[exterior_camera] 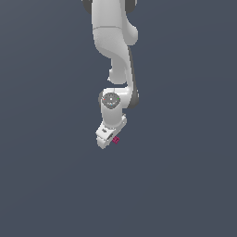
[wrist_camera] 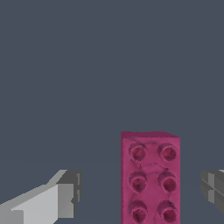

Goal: Pick up the object and move it to a goal position.

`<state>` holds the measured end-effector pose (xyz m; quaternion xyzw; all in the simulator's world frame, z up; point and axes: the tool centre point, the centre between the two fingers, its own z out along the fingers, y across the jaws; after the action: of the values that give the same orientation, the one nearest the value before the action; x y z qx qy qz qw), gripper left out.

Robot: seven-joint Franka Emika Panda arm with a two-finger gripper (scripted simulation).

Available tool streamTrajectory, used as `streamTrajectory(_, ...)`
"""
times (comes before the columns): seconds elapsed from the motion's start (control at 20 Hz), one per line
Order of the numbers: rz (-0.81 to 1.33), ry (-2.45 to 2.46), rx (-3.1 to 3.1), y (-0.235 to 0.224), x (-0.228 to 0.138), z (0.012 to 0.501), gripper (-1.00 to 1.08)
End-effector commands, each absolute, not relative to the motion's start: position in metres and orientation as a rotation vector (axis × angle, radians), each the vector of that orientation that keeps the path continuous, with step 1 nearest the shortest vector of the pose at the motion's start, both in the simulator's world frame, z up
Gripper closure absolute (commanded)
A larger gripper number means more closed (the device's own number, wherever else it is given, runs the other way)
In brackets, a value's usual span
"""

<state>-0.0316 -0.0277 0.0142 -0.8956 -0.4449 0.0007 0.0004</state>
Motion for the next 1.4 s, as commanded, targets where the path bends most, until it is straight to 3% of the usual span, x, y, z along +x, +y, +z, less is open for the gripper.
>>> streamTrajectory(0.0,0.000,-1.398,-2.814,-0.028,-0.031,0.012,-0.92)
streamTrajectory(0.05,0.000,-1.398,-2.814,-0.028,-0.031,0.012,1.08)
streamTrajectory(0.75,0.000,-1.398,-2.814,-0.024,-0.027,0.015,1.08)
streamTrajectory(1.35,-0.001,-1.397,-2.813,0.028,0.017,0.054,1.08)
